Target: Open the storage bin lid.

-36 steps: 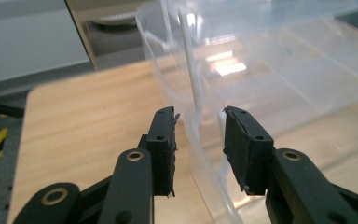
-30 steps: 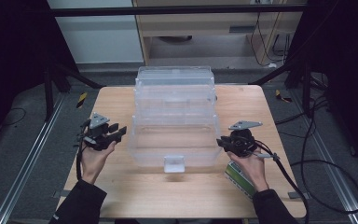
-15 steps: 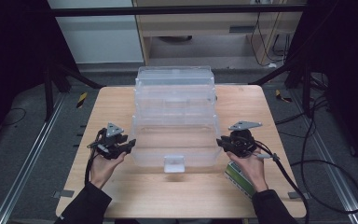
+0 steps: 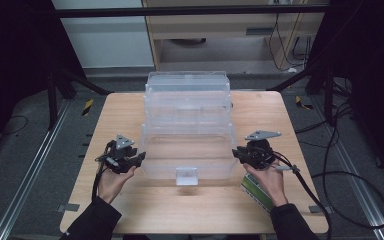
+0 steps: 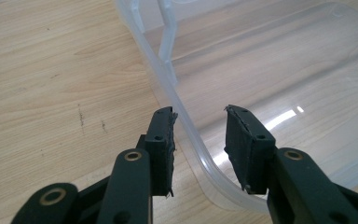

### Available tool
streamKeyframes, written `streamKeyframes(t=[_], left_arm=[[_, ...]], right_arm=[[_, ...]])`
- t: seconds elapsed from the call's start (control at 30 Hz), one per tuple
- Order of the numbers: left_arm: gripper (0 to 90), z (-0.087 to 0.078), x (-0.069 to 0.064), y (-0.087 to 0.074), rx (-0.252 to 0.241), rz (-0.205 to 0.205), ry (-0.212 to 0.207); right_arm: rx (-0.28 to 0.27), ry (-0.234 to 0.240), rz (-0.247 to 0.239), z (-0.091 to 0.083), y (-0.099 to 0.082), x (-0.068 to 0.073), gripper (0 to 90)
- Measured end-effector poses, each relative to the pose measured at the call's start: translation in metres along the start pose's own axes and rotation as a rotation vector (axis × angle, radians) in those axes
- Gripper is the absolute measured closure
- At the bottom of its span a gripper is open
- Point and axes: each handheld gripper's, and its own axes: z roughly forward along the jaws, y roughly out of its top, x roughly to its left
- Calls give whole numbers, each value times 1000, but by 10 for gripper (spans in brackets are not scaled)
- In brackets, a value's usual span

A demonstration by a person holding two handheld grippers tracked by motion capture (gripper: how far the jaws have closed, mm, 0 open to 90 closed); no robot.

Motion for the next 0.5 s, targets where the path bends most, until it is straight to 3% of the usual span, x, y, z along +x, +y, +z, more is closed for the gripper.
streamKeyframes(t=[0.37, 0.5], left_arm=[[596, 0, 0, -1, -12, 11, -2], [569, -6, 1, 1, -35, 17, -4]], right_arm=[[1, -2, -3, -1, 0, 1, 731], [-4, -7, -13, -2, 0, 1, 676]])
